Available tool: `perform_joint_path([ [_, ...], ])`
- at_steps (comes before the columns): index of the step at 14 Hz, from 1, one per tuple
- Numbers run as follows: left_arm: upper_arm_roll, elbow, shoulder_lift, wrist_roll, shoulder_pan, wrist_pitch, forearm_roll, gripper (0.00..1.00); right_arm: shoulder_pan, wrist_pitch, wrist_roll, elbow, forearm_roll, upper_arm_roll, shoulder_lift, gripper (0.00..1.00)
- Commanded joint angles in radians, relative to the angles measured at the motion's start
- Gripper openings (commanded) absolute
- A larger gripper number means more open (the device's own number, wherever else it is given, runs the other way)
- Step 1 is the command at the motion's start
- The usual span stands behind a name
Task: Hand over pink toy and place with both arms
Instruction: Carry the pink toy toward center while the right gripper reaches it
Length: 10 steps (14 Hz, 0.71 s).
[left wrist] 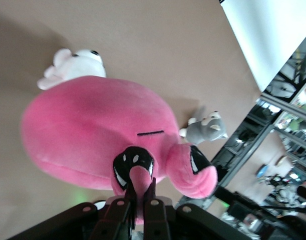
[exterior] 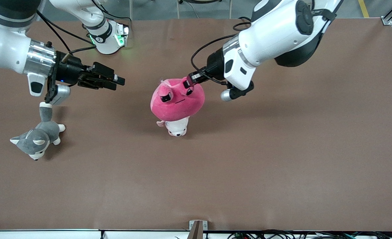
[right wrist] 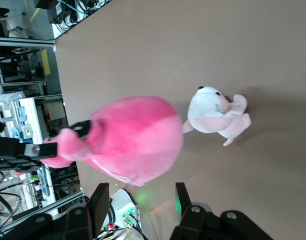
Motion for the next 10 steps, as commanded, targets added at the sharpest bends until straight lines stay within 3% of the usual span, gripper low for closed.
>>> perform_joint_path([
  [1, -0.001, 0.054, 0.058, -0.061, -0.05, 0.062, -0.015, 0.01, 0.017, 0.007, 0.014, 0.01, 0.057, -0.009, 0.008, 0.61],
  [10, 0.002, 0.069, 0.149, -0.112, -0.164, 0.238, -0.014, 0.01, 0.077, 0.116, -0.004, 0.015, 0.04, -0.009, 0.048, 0.62],
])
